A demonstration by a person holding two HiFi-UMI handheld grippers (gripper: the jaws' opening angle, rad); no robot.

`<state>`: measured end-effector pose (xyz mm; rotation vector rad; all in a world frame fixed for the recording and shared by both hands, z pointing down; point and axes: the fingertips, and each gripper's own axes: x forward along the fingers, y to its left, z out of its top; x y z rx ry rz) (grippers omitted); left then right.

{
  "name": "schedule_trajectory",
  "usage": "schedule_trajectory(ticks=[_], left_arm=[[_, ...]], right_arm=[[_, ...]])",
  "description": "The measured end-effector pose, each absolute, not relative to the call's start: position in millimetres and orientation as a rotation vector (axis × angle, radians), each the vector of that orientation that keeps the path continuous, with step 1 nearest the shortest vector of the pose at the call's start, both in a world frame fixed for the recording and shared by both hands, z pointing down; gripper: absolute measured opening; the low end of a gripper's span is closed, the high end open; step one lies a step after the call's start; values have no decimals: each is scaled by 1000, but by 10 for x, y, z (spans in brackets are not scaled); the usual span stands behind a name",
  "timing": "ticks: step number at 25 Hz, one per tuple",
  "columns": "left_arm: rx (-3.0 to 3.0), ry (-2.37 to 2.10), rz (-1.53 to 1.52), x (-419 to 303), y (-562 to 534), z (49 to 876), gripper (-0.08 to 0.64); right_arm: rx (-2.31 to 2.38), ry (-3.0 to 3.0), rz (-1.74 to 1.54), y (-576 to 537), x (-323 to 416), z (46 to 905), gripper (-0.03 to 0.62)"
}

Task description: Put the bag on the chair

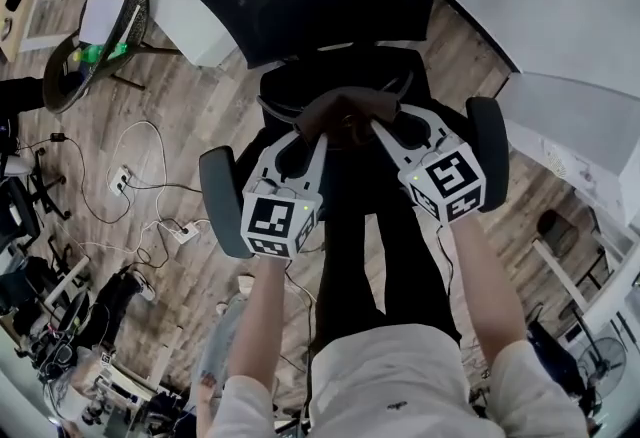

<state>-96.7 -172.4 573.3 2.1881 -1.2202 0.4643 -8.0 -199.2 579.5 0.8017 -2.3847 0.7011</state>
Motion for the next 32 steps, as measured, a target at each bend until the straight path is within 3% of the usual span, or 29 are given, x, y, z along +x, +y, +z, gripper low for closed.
schedule_trajectory(ticks=[32], left_arm=[[2310,-1231,675,-948,-2199,7097,51]], right_arm=[[800,-2256,501,-2414,-69,7095,89]])
